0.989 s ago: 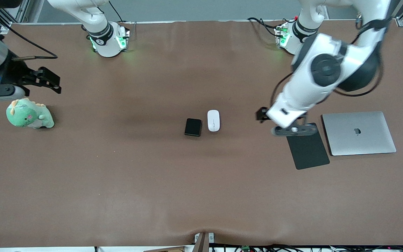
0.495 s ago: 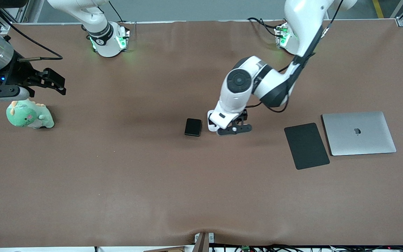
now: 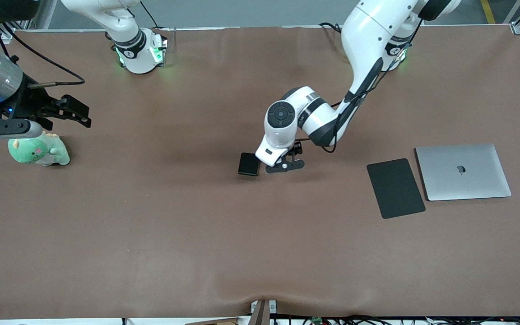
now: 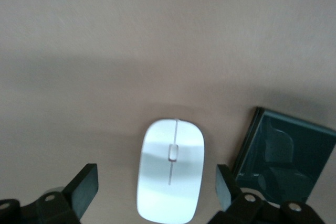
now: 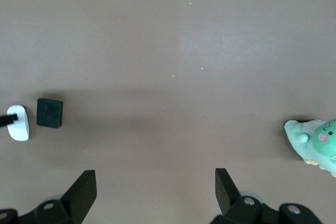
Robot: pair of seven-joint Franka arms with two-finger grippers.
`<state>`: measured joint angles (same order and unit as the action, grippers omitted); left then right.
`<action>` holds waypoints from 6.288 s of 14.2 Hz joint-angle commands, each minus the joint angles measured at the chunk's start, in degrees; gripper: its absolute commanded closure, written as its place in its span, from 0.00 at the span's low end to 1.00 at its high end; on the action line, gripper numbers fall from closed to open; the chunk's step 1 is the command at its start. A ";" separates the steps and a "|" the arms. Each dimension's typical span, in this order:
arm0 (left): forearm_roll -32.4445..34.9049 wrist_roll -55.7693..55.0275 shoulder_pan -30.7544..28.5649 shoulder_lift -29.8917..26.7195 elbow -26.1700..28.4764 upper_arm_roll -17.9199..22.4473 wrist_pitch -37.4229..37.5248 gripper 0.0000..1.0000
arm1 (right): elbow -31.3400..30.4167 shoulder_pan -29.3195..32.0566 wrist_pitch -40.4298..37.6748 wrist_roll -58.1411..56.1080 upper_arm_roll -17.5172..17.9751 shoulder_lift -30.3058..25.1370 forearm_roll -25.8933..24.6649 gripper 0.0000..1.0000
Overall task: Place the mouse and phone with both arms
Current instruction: 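Grasp the white mouse with the left gripper while the right gripper approaches, then carry the mouse to the pad while the right gripper grasps the phone, then open the left gripper to release the mouse onto the dark pad, then carry the phone toward the green plush while the left gripper withdraws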
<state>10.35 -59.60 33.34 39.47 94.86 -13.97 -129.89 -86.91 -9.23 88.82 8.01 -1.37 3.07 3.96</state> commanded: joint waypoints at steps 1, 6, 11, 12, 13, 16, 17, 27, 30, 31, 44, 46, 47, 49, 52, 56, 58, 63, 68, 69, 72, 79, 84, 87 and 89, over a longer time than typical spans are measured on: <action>2.83 -3.41 1.29 1.48 -0.56 0.44 -1.15 0.02 | 0.16 -0.43 1.97 6.38 0.14 0.44 1.05 0.00; 2.84 -3.68 2.26 2.36 0.06 0.44 -1.15 0.06 | 0.16 -1.31 3.63 7.54 0.14 1.32 1.22 0.00; 2.93 -3.42 1.73 2.63 0.24 0.44 -1.33 0.48 | 0.16 -7.53 8.20 18.94 0.22 5.97 0.70 0.00; 2.93 -2.63 1.29 2.36 0.24 0.44 -0.98 0.61 | 0.16 -9.81 9.60 21.84 0.14 7.81 0.17 0.00; 2.93 -1.84 0.51 1.93 0.32 0.61 -0.37 0.75 | 0.16 -11.67 11.27 24.13 0.14 9.57 0.08 0.00; 2.93 3.94 -4.76 -2.02 0.41 0.53 2.88 0.94 | 0.16 -12.74 14.71 25.47 0.14 12.48 0.52 0.00; 2.93 6.23 -6.78 -3.69 0.41 0.52 4.37 0.94 | 0.16 -12.83 14.89 25.47 0.14 13.70 0.52 0.00; 3.01 34.09 -31.21 -11.00 2.95 0.17 10.28 0.93 | 1.92 -21.77 22.45 23.45 0.31 26.53 1.22 0.00; 3.01 37.62 -35.61 -10.82 5.76 0.09 7.21 0.93 | 2.62 -25.30 25.42 29.66 0.40 31.10 2.53 0.00; 3.01 38.67 -37.10 -10.65 7.17 0.09 5.11 0.93 | 2.88 -26.52 26.39 31.43 0.40 32.07 2.80 0.00; 2.84 41.06 -42.74 -5.46 14.74 0.09 -8.18 0.85 | 3.94 -32.07 41.07 28.29 0.31 44.03 2.54 0.00; 2.84 40.71 -42.66 -5.37 14.83 0.09 -8.18 0.50 | 3.77 -32.07 42.31 28.55 0.31 44.30 2.72 0.00; 2.84 40.53 -42.57 -5.46 14.83 0.09 -8.10 0.02 | 3.68 -31.99 42.40 28.72 0.31 44.39 2.89 0.00; 2.84 40.96 -42.39 -7.21 14.56 -0.09 -7.13 0.00 | 3.50 -32.07 42.40 28.99 0.31 44.48 2.89 0.00; 2.66 40.53 -42.48 -12.56 13.08 -1.84 -3.63 0.00 | 3.07 -32.07 42.31 29.16 0.40 44.74 2.98 0.00; 2.22 41.49 -43.09 -20.91 8.07 -2.02 5.15 0.00 | 1.48 -32.95 42.22 31.18 0.40 44.74 2.89 0.00; 2.05 42.28 -43.18 -25.04 6.05 -2.02 9.46 0.00 | 1.48 -32.87 42.22 33.10 0.40 44.74 2.98 0.28; 0.48 43.68 -42.83 -30.77 -4.75 -3.60 26.77 0.00 | 1.39 -32.43 41.26 33.21 0.31 43.34 2.89 1.00; -3.93 46.59 -37.23 -35.60 -8.82 1.11 34.35 0.00 | -0.79 -22.70 27.04 31.55 -0.13 31.49 2.10 1.00; -4.71 47.38 -34.34 -36.48 -8.90 4.53 36.27 0.00 | -2.63 -19.80 26.23 27.45 -0.22 29.29 2.10 1.00; -7.79 52.03 -24.93 -38.94 -8.47 16.66 39.35 0.00 | -9.93 -7.85 26.67 9.97 -0.13 24.71 2.10 1.00; -9.99 52.66 -24.11 -40.88 -8.55 18.72 44.90 0.00 | -23.37 11.67 36.47 -18.53 -0.22 21.19 2.02 1.00; -9.64 52.57 -24.11 -40.62 -8.55 18.28 44.90 0.00 | -30.95 14.68 48.46 -23.22 -3.63 21.53 -2.55 1.00; -9.90 52.57 -24.20 -40.88 -8.99 18.10 45.17 0.00 | -31.74 15.73 48.64 -23.39 -5.93 21.98 -3.70 1.00; -9.82 52.57 -24.29 -40.79 -9.43 18.19 45.08 0.00 | -33.32 17.40 48.99 -23.31 -5.93 22.06 -3.79 1.00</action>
<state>1.28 -7.68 9.14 -0.64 85.96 4.09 -85.42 -117.14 5.99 137.28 -14.70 -7.94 27.40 1.14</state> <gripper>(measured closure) 0.000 0.185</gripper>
